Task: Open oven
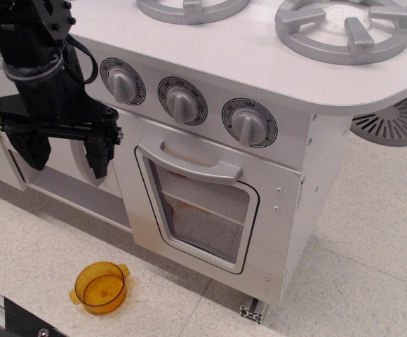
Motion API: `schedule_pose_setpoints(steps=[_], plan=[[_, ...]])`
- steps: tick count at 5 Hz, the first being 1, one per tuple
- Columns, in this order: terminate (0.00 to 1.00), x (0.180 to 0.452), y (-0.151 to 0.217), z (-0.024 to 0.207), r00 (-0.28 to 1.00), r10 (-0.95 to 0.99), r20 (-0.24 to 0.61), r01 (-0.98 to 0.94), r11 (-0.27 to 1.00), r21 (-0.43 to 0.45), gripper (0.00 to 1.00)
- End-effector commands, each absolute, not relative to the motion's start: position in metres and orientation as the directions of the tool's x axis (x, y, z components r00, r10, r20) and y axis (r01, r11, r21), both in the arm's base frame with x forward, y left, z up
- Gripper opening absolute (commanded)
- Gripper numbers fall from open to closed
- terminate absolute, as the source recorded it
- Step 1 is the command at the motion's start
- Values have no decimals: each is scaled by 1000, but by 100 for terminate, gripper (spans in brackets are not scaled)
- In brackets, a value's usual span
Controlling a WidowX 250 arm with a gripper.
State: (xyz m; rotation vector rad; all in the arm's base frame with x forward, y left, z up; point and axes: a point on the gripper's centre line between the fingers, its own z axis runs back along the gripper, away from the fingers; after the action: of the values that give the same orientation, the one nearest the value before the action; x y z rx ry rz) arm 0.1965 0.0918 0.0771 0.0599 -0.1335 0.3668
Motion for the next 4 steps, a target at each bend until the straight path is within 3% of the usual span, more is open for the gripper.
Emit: schedule_pose_setpoints(steps=[1,2,4], plan=[[0,197,92,77,925,353,141,-361,932,34,100],[0,202,98,66,818,557,143,-563,827,-4,100],[0,243,118,34,503,849,162,-831,527,-177,100]])
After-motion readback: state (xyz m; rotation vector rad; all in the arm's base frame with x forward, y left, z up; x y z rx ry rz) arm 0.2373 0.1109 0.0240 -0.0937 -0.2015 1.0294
